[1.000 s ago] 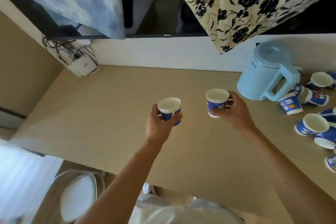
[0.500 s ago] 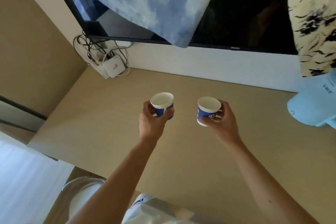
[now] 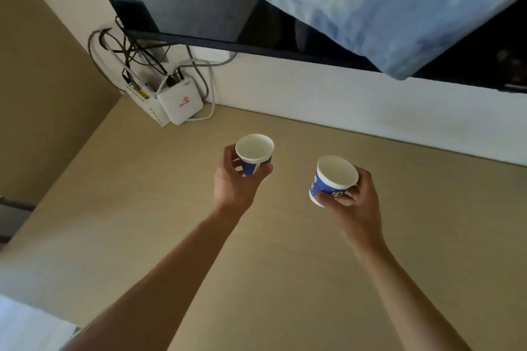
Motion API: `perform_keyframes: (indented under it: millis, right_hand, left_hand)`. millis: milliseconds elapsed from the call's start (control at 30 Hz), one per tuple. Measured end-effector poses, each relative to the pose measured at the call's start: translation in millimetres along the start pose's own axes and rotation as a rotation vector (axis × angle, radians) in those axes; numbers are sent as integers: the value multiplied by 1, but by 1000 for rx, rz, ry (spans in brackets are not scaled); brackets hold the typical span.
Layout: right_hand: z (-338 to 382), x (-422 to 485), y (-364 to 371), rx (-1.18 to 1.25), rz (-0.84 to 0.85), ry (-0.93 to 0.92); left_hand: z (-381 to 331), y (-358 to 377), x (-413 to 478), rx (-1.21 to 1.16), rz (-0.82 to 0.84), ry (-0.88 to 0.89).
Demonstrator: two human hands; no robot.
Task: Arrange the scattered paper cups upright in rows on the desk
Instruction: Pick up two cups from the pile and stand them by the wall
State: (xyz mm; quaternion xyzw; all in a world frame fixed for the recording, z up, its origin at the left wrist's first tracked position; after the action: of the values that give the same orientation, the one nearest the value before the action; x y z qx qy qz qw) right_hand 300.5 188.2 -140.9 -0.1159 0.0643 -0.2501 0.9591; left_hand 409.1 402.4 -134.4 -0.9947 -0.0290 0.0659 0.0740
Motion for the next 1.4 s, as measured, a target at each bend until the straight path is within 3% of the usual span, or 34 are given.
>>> perform_keyframes:
  millis: [267, 633, 1400]
  right_hand:
    - [-41, 59, 37, -13, -34, -76]
    - [-79, 112, 75, -7, -48, -204]
    - [-84, 132, 116, 7, -8, -231]
  left_hand:
    - [56, 24, 84, -5, 9, 110]
    - [77, 57, 173, 46, -14, 228]
    - [89, 56, 230, 108, 35, 194]
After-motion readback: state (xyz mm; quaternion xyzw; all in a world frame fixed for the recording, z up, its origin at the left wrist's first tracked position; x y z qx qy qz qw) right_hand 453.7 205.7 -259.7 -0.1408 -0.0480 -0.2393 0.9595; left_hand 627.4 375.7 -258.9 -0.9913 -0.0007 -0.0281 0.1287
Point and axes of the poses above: each hand's wrist, its own x-axis towards the middle knuckle, its own y-axis out of the palm, z = x × y, the point moved 3 cm from there along x, towards the middle knuckle, and after that the axes turned 9 degrees about -x, right-handed, at the moved point
